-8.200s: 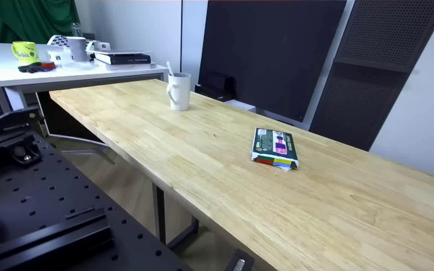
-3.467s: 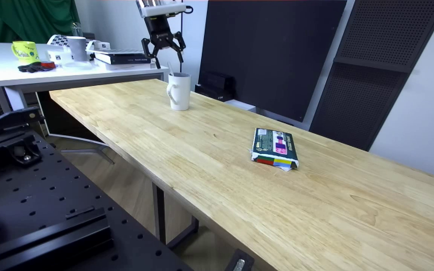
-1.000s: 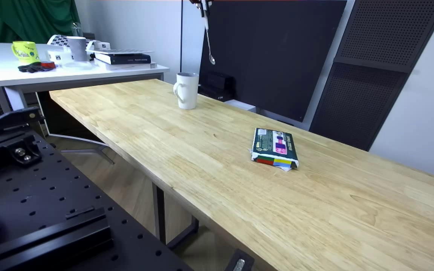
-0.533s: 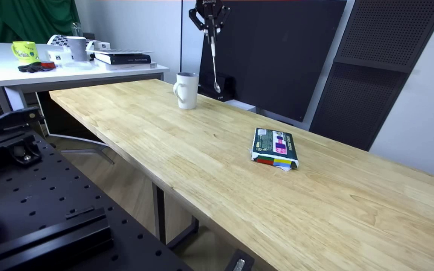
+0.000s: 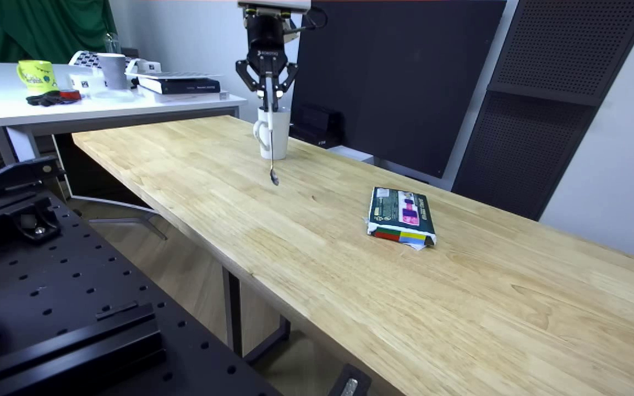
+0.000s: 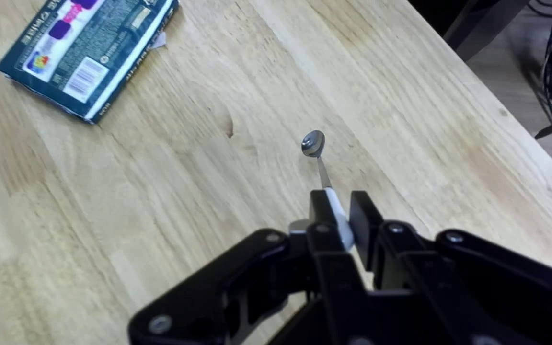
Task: Remove the spoon from the mug and put it on the table
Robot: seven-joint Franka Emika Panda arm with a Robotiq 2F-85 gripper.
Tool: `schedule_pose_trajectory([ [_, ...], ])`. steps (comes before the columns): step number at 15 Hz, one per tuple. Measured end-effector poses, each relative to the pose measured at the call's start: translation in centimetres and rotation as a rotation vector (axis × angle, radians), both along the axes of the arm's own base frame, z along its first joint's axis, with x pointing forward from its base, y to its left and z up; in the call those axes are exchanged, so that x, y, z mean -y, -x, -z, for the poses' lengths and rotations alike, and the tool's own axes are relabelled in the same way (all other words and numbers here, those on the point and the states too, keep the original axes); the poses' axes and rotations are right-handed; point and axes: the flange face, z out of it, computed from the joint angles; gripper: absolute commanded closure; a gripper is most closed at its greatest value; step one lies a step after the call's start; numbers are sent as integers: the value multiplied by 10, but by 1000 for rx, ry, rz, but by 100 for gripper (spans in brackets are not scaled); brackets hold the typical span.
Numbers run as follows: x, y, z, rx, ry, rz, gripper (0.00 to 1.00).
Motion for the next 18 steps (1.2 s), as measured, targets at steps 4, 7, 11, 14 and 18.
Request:
schedule_pose_trajectory([
  [4, -30, 37, 31, -38, 17, -110, 96],
  [7, -45, 53, 44, -29, 24, -180, 96],
  [11, -57, 59, 55, 42, -30, -186, 95],
  [14, -58, 56, 58, 70, -133, -90, 54],
  [18, -54, 44, 56, 118, -265, 43, 26],
])
